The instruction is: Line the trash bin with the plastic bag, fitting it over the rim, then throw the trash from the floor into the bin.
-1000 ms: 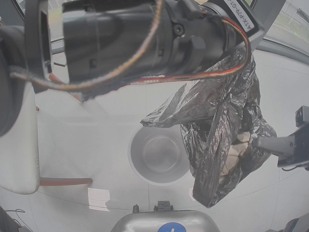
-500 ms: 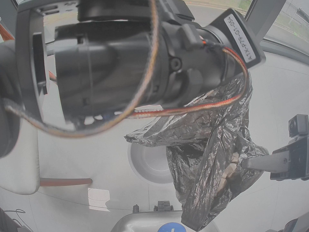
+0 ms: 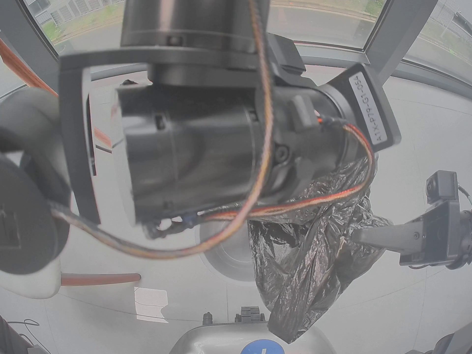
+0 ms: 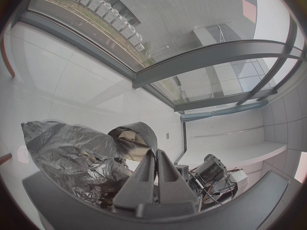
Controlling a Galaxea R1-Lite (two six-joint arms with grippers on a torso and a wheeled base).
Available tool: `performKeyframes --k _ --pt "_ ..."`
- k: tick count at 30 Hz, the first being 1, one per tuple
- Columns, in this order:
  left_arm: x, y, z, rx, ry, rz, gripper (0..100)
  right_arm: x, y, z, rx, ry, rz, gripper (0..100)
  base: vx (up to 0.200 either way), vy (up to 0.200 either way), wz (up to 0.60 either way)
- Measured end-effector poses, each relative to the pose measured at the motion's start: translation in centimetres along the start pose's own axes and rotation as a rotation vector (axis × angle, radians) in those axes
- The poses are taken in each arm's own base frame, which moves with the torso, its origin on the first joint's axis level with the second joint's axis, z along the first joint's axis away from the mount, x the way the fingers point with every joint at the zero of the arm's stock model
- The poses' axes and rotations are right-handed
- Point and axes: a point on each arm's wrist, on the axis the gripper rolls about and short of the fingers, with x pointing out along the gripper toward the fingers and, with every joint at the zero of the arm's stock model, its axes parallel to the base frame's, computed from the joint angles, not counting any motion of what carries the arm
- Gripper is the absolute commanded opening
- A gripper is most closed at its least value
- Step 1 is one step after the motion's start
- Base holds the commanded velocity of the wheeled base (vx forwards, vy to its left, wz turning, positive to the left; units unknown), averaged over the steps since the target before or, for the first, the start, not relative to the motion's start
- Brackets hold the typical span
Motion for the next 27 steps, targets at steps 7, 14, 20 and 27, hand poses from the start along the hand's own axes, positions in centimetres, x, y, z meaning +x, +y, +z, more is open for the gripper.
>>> performKeyframes --k 7,14,20,27 --pt "0.9 0.4 -0.4 -0.021 -0.031 -0.008 0 -0.4 -0.9 0.1 0.02 -0.021 -0.044 0 0.0 0.0 0.0" --pt "2.0 0.8 -1.0 -0.057 -0.061 -0.012 0 -1.5 -2.4 -0.8 0.053 -0.037 -0.104 0 0.0 0.0 0.0" --pt "2.7 1.6 -1.8 -0.1 -0.056 0.015 0 -2.2 -2.8 -1.1 0.063 -0.057 -0.128 0 0.0 0.0 0.0" --pt "3.0 2.5 -2.4 -0.107 -0.039 0.048 0 -2.3 -2.9 -1.0 0.062 -0.067 -0.132 0 0.0 0.0 0.0"
